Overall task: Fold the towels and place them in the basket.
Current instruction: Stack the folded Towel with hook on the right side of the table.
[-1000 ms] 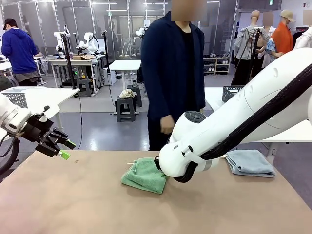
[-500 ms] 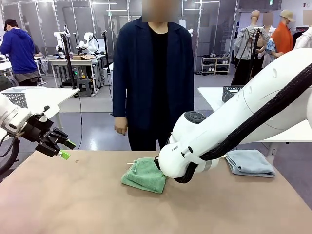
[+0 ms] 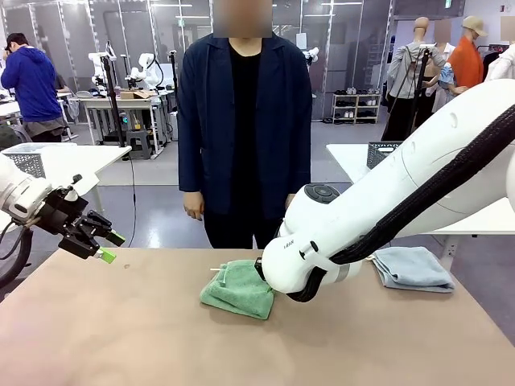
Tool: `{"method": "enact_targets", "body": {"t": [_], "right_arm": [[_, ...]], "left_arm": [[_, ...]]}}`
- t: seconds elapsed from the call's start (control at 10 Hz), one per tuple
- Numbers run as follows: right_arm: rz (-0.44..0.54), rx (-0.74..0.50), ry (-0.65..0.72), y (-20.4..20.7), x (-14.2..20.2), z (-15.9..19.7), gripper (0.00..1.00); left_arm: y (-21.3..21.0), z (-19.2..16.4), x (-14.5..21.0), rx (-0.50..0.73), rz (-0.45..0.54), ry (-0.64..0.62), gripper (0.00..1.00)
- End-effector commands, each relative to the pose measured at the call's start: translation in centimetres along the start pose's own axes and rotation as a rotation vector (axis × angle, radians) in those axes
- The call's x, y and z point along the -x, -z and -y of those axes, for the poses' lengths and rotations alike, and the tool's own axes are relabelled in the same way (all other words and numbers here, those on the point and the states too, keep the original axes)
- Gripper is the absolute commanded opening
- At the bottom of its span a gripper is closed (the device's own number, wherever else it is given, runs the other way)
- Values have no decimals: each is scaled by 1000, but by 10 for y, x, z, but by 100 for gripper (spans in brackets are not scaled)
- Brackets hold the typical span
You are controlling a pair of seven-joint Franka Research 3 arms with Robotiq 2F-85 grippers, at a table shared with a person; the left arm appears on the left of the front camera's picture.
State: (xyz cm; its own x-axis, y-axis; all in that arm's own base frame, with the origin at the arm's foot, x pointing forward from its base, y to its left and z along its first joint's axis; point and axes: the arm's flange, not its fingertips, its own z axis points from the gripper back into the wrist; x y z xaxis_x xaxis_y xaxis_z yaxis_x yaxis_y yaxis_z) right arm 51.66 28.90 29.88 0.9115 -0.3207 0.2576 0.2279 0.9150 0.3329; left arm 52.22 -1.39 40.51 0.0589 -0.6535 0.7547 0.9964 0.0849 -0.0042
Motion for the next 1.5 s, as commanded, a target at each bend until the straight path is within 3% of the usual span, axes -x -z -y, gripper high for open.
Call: {"method": "enact_targets", "body": {"t": [0.0, 0.2, 0.5, 0.9, 1.4], "right_arm": [[0, 0, 0, 0, 0, 0, 2], [126, 72, -182, -2, -9, 12, 2], [156, 42, -369, -49, -51, 46, 2], [131, 109, -460, -111, -103, 95, 2], [44, 90, -574, -174, -175, 165, 2]], "left_arm": [[0, 0, -1, -7, -5, 1, 77], [0, 0, -1, -7, -5, 1, 77], [0, 0, -1, -7, -5, 1, 77], [0, 0, -1, -7, -5, 1, 77], [0, 0, -1, -7, -5, 1, 77]]}}
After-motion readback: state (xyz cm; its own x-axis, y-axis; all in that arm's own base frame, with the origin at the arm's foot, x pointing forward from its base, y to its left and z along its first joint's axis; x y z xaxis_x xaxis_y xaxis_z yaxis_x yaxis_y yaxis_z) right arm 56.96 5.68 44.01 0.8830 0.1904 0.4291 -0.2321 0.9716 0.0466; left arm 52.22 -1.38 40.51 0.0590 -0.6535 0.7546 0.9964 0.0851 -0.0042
